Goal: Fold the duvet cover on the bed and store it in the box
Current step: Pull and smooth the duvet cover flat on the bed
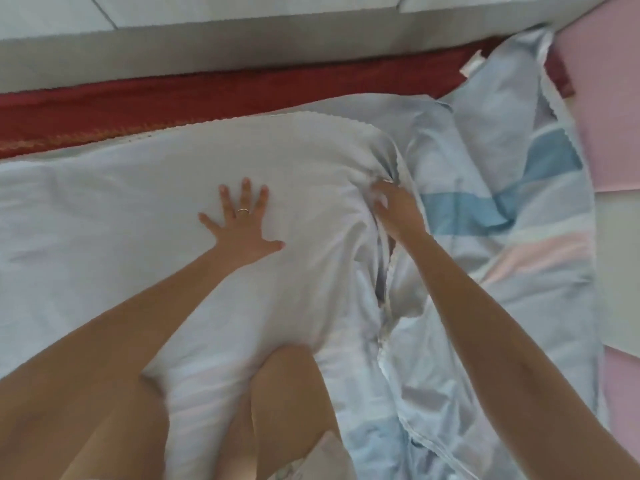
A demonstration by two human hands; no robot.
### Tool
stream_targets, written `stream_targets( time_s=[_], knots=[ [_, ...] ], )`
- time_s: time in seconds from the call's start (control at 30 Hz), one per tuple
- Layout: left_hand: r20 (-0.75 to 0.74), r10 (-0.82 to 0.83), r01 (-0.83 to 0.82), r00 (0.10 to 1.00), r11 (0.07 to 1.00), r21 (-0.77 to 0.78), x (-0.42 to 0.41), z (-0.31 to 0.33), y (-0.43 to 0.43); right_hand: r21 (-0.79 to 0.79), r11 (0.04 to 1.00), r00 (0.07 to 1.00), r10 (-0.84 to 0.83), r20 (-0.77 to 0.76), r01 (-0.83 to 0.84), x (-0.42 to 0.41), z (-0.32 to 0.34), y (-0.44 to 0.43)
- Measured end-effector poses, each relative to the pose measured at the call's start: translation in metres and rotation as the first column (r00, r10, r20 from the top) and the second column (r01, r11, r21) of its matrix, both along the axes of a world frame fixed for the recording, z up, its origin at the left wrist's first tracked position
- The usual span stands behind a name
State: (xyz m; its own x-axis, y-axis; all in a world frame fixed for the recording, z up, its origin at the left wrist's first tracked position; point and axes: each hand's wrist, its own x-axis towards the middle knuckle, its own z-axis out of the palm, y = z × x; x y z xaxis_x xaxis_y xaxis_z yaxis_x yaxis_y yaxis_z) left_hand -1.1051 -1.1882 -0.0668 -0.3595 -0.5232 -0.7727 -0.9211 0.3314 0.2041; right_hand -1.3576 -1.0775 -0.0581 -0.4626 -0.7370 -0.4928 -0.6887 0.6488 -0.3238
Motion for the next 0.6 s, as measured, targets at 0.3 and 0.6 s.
stream_targets(
  time_s=[0.3, 0.6],
  knots=[
    [0.094, 0.213, -0.223, 0.973, 0.967, 0.123, -0.124, 0.006, 0.053, 0.421, 0.746, 0.856, -0.439, -0.272, 0.516, 0.047, 0.018, 0.129],
    [0.311, 0.229, -0.266, 0.922, 0.961, 0.082, -0.156, 0.001, 0.068, 0.015, 0.508, 0.508, -0.861, -0.034, 0.861, -0.058, 0.013, 0.125]
  ],
)
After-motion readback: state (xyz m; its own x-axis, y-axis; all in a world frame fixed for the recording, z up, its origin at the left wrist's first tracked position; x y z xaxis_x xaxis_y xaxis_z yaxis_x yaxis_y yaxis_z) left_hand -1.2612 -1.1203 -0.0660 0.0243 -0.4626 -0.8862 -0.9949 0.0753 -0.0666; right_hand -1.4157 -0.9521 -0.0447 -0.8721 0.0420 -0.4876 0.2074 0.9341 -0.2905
